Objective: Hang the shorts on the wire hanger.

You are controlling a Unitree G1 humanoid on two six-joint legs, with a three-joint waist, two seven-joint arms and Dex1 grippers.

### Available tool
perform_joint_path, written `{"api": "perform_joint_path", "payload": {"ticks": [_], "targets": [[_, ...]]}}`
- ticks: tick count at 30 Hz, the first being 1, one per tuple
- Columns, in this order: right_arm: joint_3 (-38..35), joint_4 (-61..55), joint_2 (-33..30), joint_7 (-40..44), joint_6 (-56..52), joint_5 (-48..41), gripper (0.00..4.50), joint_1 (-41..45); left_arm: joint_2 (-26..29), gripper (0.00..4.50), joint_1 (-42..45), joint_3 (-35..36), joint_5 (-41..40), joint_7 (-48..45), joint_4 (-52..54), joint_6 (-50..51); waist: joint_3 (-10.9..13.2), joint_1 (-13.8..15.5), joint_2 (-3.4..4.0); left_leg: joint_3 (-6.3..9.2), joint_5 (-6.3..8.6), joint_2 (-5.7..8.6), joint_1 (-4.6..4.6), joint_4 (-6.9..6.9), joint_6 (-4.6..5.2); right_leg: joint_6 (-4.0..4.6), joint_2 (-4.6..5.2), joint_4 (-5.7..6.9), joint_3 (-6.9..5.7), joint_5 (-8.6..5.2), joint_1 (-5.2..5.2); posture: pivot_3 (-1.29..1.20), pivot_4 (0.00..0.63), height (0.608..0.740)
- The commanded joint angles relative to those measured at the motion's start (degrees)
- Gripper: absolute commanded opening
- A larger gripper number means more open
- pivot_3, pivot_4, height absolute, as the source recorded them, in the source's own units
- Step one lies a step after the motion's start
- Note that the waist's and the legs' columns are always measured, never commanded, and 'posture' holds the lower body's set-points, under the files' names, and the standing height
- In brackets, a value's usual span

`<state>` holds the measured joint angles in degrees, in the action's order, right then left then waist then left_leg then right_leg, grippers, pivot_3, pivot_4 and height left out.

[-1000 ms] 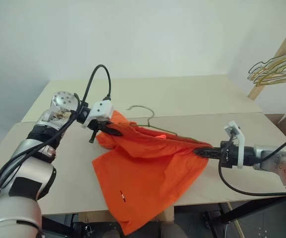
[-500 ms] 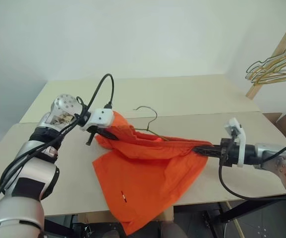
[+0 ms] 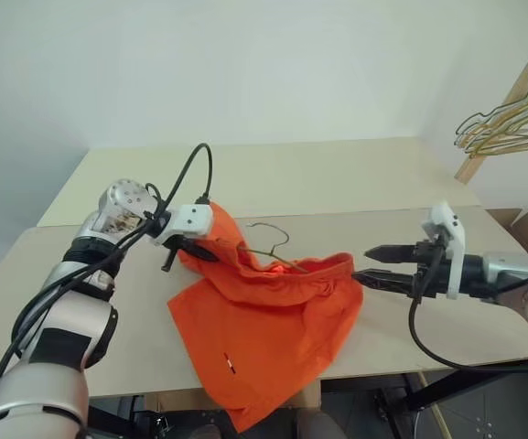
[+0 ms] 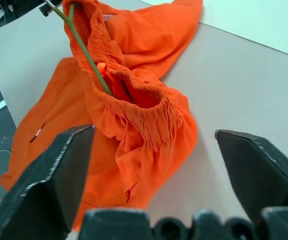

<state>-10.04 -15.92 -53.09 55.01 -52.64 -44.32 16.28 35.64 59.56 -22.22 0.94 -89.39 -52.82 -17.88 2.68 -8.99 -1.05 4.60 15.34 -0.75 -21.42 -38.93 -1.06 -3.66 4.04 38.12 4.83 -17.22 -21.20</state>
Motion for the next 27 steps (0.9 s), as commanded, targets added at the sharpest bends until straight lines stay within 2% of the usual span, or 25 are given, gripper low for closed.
{"api": "perform_joint_path", "payload": {"ticks": [1,4,7,14,19,22,26,27], "targets": [[-3.9,-1.6,-0.6,0.3,1.5,-1.2,4.47,1.0,-0.5,0.00,1.1,2.6,0.0,1.0,0.1,1.1,0.0,-0.1,0.00,0.00,0.00,0.00,0.00,0.00,0.00,0.00,0.00,0.00,0.00,0.00,0.00,-0.19,0.000,0.740],[-4.4,-2.9,-0.2,-0.9,0.7,-2.7,4.47,5.3,-1.2,0.00,1.4,3.3,0.4,2.0,0.2,1.9,0.0,-0.2,0.00,0.00,0.00,0.01,0.01,0.00,0.00,0.00,0.02,0.01,0.01,0.00,0.00,-0.19,0.000,0.740],[-0.8,-5.2,1.6,-3.4,-1.1,-3.3,4.47,11.3,-1.6,0.00,1.7,3.8,0.8,1.9,0.3,2.5,0.0,-1.1,0.00,0.01,0.00,-0.01,0.03,0.02,0.00,0.00,0.00,0.03,0.01,0.00,0.00,-0.19,0.000,0.740],[15.6,-5.6,10.1,-10.2,-8.2,1.6,4.47,26.7,-2.4,0.00,2.3,4.4,1.3,1.6,0.0,2.7,0.0,-2.8,0.01,0.07,0.00,-0.04,0.02,0.05,0.00,0.01,-0.01,0.07,-0.01,0.00,-0.03,-0.19,0.000,0.740],[25.1,-2.3,13.0,-12.2,-9.3,8.6,4.47,32.0,-2.7,0.00,2.3,5.0,1.4,1.6,0.5,3.2,0.0,-2.9,0.01,0.14,-0.01,0.06,-0.16,0.02,-0.01,0.00,0.14,0.06,-0.10,0.00,-0.17,-0.18,0.000,0.740],[28.0,-0.4,13.9,-11.9,-10.6,10.8,4.47,34.0,-2.8,0.00,2.0,5.3,1.3,1.6,0.9,3.6,0.0,-2.8,0.02,0.15,-0.02,0.14,-0.21,-0.01,-0.02,0.00,0.23,0.07,-0.11,0.00,-0.19,-0.18,0.000,0.740],[29.2,1.6,15.5,-11.5,-11.1,12.4,3.60,36.3,-2.9,0.00,1.7,5.5,1.2,1.6,1.2,3.6,0.0,-2.9,0.02,0.18,-0.02,0.16,-0.23,0.00,-0.02,0.00,0.25,0.09,-0.13,0.00,-0.24,-0.17,0.000,0.740],[29.4,1.8,15.6,-11.1,-11.1,12.7,3.24,36.6,-2.9,0.00,1.6,5.5,1.1,1.6,1.3,3.7,0.0,-2.9,0.02,0.18,-0.02,0.16,-0.23,0.00,-0.02,0.00,0.24,0.12,-0.13,0.00,-0.25,-0.17,0.000,0.740]]}}
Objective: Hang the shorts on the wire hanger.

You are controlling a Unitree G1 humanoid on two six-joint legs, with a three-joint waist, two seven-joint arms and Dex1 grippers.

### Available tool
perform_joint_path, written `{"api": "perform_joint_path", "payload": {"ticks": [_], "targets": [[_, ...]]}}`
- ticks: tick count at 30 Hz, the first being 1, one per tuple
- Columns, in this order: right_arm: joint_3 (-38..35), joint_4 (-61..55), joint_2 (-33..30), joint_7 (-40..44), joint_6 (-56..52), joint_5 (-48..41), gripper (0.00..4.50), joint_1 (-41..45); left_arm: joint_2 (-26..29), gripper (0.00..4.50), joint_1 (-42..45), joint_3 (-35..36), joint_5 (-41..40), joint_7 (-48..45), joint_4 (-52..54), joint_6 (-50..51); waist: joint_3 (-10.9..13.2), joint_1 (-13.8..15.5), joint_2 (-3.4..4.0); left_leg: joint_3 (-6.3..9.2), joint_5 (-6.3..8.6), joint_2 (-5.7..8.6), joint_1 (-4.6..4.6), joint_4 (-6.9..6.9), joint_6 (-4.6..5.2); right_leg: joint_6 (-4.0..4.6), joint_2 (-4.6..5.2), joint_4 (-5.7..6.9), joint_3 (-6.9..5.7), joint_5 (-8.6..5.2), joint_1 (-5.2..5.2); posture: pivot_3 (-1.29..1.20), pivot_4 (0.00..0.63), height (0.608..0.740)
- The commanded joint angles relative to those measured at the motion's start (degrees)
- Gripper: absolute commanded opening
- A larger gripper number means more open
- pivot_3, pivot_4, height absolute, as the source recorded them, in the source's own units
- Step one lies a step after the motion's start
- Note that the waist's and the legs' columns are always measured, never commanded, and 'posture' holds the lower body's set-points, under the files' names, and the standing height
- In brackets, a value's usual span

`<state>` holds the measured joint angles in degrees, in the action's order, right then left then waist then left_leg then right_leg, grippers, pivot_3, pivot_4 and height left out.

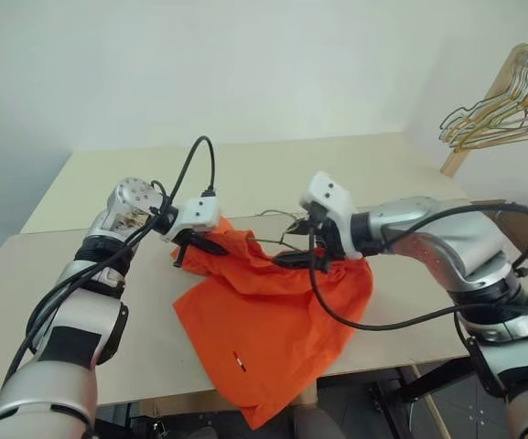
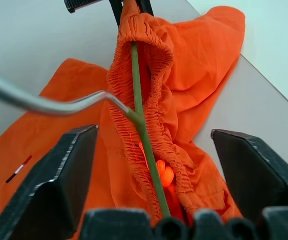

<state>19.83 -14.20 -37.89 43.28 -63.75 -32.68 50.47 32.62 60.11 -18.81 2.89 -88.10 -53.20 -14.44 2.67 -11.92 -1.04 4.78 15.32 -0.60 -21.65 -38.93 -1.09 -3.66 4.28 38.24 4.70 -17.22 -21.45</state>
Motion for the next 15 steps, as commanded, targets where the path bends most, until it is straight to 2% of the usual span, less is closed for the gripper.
{"api": "perform_joint_path", "payload": {"ticks": [1,9,12,13,15], "targets": [[-0.3,0.4,0.7,0.9,-0.1,1.4,2.91,2.8,0.1,0.00,1.0,2.2,-0.9,0.3,1.8,0.3,0.0,0.0,0.00,0.01,0.00,0.00,0.00,0.00,0.00,0.00,0.00,0.00,0.00,0.00,-0.01,-0.17,0.000,0.740],[-0.1,2.1,1.9,3.1,0.7,3.3,0.03,4.1,0.2,0.00,0.7,2.8,-0.9,0.4,2.4,0.2,0.0,0.0,0.00,0.05,0.00,0.03,-0.01,0.00,0.00,0.00,0.01,0.23,-0.03,0.00,-0.10,-0.17,0.000,0.740],[-0.4,2.2,1.9,4.2,1.3,3.7,0.03,3.8,0.3,0.00,0.5,3.2,-1.3,0.2,2.7,-0.2,0.0,-0.1,0.00,0.06,-0.01,0.03,-0.06,0.00,-0.01,0.00,0.01,0.36,-0.02,0.00,-0.23,-0.16,0.000,0.740],[-0.6,2.2,1.8,4.6,1.6,3.8,0.00,3.6,0.3,0.46,0.5,3.3,-1.6,0.0,2.8,0.1,0.0,-0.1,0.00,0.06,-0.02,0.04,-0.14,-0.01,-0.03,-0.01,0.01,0.43,-0.02,0.00,-0.34,-0.16,0.000,0.740],[-0.8,2.0,1.5,5.8,2.6,4.1,0.00,3.3,0.2,0.77,0.5,3.9,-2.4,-1.0,3.2,0.7,0.0,-0.2,0.00,0.06,-0.05,0.05,-0.31,-0.03,-0.07,-0.01,0.03,0.62,-0.02,0.00,-0.58,-0.16,0.000,0.740]]}}
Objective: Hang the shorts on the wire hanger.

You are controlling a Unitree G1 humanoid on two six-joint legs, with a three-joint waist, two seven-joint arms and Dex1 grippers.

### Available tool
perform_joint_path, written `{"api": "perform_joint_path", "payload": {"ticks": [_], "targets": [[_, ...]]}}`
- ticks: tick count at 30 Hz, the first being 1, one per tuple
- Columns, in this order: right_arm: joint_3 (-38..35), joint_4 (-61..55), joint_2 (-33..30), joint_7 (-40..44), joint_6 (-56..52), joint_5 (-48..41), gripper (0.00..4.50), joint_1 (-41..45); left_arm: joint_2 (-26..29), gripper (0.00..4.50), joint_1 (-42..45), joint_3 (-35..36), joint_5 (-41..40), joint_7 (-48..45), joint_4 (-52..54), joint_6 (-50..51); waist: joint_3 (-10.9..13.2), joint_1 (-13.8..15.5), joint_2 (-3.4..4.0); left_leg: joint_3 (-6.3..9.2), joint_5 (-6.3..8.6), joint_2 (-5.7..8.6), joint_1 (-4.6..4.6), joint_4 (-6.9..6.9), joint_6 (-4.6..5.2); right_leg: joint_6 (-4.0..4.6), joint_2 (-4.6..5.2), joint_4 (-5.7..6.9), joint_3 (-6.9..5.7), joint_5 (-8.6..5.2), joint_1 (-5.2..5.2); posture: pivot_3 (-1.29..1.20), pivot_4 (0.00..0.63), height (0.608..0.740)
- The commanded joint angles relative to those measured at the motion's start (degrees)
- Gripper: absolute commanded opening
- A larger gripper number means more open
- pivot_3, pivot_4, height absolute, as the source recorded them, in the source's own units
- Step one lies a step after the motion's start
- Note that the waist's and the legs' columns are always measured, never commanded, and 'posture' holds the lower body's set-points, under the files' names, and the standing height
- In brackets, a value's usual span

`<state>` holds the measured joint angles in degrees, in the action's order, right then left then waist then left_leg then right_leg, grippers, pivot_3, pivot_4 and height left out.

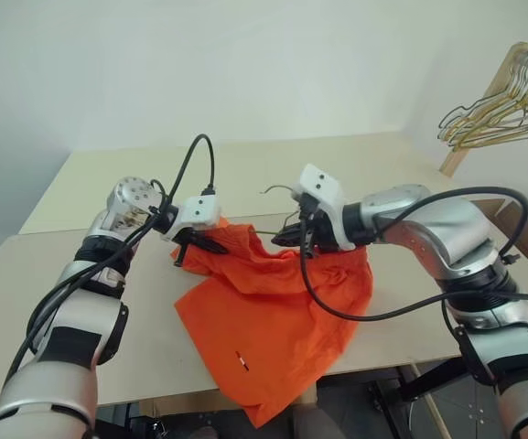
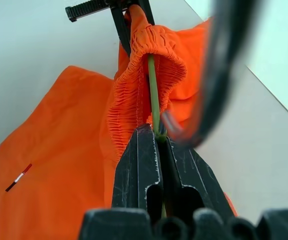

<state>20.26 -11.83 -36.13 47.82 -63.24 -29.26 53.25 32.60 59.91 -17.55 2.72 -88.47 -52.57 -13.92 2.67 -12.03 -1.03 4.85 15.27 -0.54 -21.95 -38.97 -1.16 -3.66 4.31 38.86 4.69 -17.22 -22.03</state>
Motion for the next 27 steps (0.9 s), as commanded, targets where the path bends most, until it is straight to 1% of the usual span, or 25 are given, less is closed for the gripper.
{"api": "perform_joint_path", "payload": {"ticks": [1,6,12,15,18,20,23,26,27], "targets": [[-1.3,-0.5,-0.4,1.7,2.5,0.8,0.00,0.4,0.2,1.04,0.7,2.9,-2.4,-0.6,2.8,0.8,0.0,-0.1,0.00,0.01,-0.02,0.01,-0.09,-0.01,-0.03,0.00,0.00,0.07,0.00,0.00,-0.13,-0.16,0.000,0.740],[-2.1,-0.7,-1.9,4.4,4.9,1.6,0.00,-0.3,1.1,2.58,1.6,4.5,-2.6,-0.3,3.0,1.5,0.0,-0.1,0.00,0.03,-0.04,0.03,-0.11,-0.01,-0.04,-0.01,0.02,0.10,0.00,-0.01,-0.17,-0.16,0.000,0.740],[-2.4,-0.8,-3.1,6.3,6.6,2.3,0.00,-0.7,4.0,4.43,2.4,5.7,-1.8,-0.8,0.8,1.4,0.0,-0.2,0.00,0.03,-0.05,0.04,-0.09,0.00,-0.04,-0.02,0.01,0.11,0.00,-0.01,-0.17,-0.15,0.000,0.740],[-2.6,-0.8,-3.2,6.9,7.1,2.5,0.00,-0.8,5.2,4.47,1.8,5.1,-0.7,-0.9,-0.1,0.2,0.0,-0.2,0.00,0.03,-0.05,0.04,-0.08,0.01,-0.04,-0.02,0.01,0.11,0.00,-0.01,-0.17,-0.14,0.000,0.740],[-3.0,-0.7,-3.3,7.4,7.5,2.6,0.00,-0.6,5.6,4.47,0.7,3.5,2.6,2.5,-1.8,-3.8,0.0,-0.1,0.00,0.04,-0.05,0.05,-0.09,0.00,-0.05,-0.02,0.02,0.11,-0.01,-0.01,-0.17,-0.14,0.000,0.740],[-3.2,-0.7,-3.3,7.6,7.5,2.6,0.00,-0.4,5.7,4.47,0.4,3.1,3.1,1.2,-3.0,-4.5,0.0,0.0,0.00,0.04,-0.05,0.06,-0.09,0.00,-0.06,-0.02,0.03,0.11,-0.01,-0.01,-0.17,-0.15,0.000,0.740],[-3.8,-1.0,-3.4,7.7,7.3,2.6,0.00,-0.5,4.9,4.47,0.4,2.9,4.0,2.6,-4.7,-5.2,0.0,0.0,0.00,0.03,-0.06,0.06,-0.10,0.00,-0.06,-0.02,0.03,0.11,-0.01,-0.01,-0.17,-0.15,0.000,0.740],[-4.3,-1.4,-3.7,7.7,6.9,2.4,0.00,-0.6,4.1,3.90,0.7,2.4,5.4,4.6,-6.7,-6.5,0.0,0.0,0.00,0.04,-0.06,0.07,-0.11,0.00,-0.06,-0.02,0.04,0.10,-0.02,-0.01,-0.17,-0.16,0.000,0.740],[-4.4,-1.5,-3.8,7.6,6.8,2.4,0.00,-0.6,4.0,3.61,0.9,2.5,5.5,4.7,-7.1,-6.7,0.0,0.0,0.00,0.04,-0.06,0.08,-0.10,0.00,-0.06,-0.02,0.06,0.11,-0.02,-0.01,-0.17,-0.16,0.000,0.740]]}}
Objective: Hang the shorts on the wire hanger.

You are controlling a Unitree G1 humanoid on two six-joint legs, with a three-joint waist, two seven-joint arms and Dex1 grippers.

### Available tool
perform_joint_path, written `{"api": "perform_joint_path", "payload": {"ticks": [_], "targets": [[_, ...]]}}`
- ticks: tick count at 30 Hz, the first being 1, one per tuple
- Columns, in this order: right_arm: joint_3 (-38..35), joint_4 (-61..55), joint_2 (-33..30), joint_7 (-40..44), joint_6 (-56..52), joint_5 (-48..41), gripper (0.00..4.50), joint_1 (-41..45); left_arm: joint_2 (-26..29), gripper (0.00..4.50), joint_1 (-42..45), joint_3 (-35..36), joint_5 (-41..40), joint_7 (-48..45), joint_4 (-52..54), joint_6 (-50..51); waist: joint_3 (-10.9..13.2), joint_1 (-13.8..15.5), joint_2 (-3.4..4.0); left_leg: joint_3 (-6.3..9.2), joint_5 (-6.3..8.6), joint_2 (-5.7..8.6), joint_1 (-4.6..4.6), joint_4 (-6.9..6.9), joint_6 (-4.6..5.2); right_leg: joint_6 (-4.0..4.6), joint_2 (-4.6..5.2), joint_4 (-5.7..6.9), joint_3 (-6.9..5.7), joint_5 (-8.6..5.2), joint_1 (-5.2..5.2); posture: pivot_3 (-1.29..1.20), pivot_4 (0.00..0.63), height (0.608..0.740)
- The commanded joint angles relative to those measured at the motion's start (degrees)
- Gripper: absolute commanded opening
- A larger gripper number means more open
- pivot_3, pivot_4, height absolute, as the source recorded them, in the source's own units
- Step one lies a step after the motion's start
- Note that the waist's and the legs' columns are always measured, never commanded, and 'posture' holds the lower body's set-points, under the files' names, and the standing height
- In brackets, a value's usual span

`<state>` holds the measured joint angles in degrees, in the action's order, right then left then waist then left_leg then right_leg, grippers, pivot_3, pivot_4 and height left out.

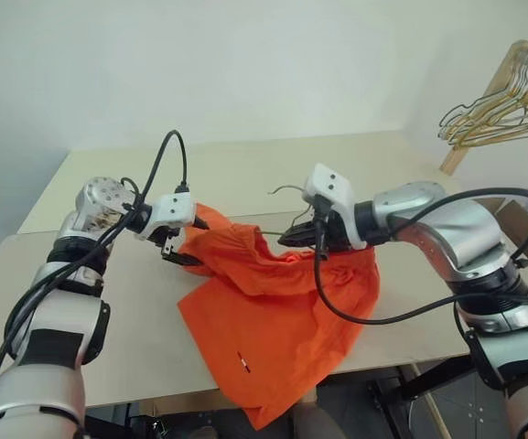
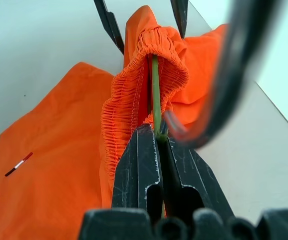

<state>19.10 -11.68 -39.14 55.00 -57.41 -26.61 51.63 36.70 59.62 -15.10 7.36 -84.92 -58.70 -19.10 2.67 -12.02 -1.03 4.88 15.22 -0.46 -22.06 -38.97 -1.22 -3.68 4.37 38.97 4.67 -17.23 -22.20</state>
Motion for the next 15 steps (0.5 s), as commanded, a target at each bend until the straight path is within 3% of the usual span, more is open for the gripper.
{"api": "perform_joint_path", "payload": {"ticks": [1,11,15], "targets": [[-3.4,-1.7,-0.9,0.4,0.8,-0.3,0.00,0.9,-0.4,3.34,1.3,0.2,0.9,1.4,-1.3,-1.5,0.0,0.0,0.00,0.00,0.00,0.00,0.00,0.00,0.00,0.00,0.00,-0.01,0.00,0.00,0.00,-0.17,0.000,0.740],[-4.0,-2.4,-1.7,0.6,0.0,-1.0,0.00,0.5,-1.1,0.01,1.6,1.6,0.0,2.6,-2.2,-2.4,0.0,-0.5,0.00,0.01,0.00,0.00,0.00,0.00,0.00,0.00,0.00,0.00,0.00,0.00,0.00,-0.17,0.000,0.740],[-3.9,-2.5,-2.3,1.2,0.1,-1.2,0.00,0.4,-0.4,0.01,1.6,2.7,-0.2,4.5,-2.3,-1.8,0.0,-0.6,0.00,0.02,0.00,0.00,0.00,0.00,0.00,0.00,0.00,0.01,0.00,0.00,0.00,-0.16,0.000,0.740]]}}
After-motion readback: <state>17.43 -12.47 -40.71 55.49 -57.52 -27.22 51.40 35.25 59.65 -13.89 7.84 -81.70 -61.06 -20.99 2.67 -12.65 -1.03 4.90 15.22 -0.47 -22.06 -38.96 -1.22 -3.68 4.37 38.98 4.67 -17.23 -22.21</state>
